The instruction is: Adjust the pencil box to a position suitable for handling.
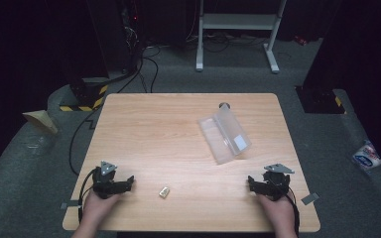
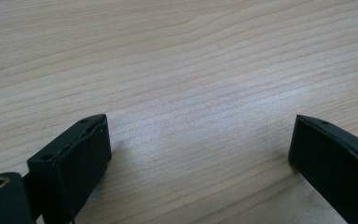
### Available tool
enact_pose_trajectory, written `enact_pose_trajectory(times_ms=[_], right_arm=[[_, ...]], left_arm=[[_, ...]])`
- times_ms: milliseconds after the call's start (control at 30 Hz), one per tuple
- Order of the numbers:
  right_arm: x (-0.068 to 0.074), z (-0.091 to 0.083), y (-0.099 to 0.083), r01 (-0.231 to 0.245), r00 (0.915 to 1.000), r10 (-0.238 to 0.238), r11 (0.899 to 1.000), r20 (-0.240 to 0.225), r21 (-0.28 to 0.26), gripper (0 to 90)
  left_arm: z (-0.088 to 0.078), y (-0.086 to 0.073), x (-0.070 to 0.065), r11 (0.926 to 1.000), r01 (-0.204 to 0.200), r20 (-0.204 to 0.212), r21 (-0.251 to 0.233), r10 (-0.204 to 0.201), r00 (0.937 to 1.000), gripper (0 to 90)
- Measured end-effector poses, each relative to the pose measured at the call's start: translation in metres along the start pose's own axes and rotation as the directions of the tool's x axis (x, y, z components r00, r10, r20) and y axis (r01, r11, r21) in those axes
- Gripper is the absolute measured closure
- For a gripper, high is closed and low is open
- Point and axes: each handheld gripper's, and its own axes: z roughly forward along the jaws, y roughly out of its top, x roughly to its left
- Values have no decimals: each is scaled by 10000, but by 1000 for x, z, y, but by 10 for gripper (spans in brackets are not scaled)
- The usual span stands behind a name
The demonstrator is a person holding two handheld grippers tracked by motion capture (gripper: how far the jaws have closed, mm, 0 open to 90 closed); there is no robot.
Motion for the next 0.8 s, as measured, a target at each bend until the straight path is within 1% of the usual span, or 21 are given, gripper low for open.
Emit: enact_pose_trajectory(times_ms=[367,533,600,800], right_arm=[[0,0,0,47,10000,-47,10000,7,-17,81],[0,-1,-1,154,9999,-154,9998,-78,-85,119],[0,-1,-1,147,9999,-148,9999,-77,-87,123],[2,-2,0,68,10000,-68,9999,-19,-91,148]], left_arm=[[0,0,0,10000,23,-10,-4,-23,10000,58],[1,1,0,10000,-1,50,-12,1,10000,51],[1,1,0,9999,-83,60,76,83,9999,49],[1,1,0,10000,-28,90,30,28,10000,44]])
